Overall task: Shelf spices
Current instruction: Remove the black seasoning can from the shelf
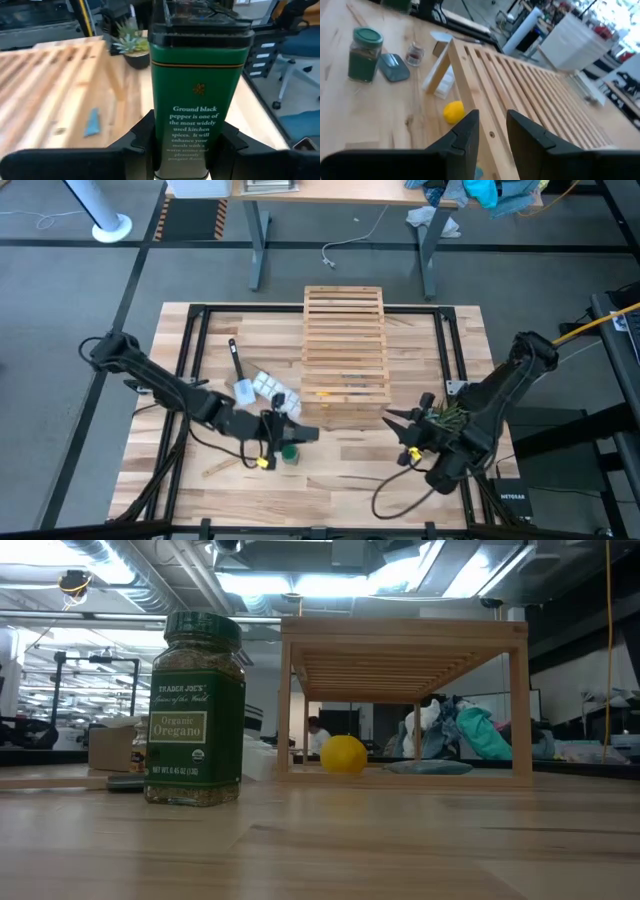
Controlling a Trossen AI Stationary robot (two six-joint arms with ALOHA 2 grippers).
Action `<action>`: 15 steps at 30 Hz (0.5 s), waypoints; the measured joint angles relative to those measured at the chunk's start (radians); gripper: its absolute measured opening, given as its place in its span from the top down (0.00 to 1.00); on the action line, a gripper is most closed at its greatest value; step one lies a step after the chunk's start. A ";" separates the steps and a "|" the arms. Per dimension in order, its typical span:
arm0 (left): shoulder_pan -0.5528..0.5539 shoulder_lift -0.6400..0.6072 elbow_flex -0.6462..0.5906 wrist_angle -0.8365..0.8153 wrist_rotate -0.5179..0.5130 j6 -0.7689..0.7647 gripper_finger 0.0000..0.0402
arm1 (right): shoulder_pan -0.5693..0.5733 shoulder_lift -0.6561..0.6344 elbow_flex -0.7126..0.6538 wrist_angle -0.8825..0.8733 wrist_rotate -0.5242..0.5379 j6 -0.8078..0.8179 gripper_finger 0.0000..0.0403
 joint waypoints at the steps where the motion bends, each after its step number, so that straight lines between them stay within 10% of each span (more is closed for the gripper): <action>1: -0.008 0.024 0.000 0.031 0.000 -0.010 0.73 | 0.011 0.000 0.000 -0.012 0.016 0.001 0.74; 15: -0.047 0.297 0.000 0.325 -0.002 -0.138 0.73 | 0.061 0.001 0.000 -0.063 0.085 0.002 0.74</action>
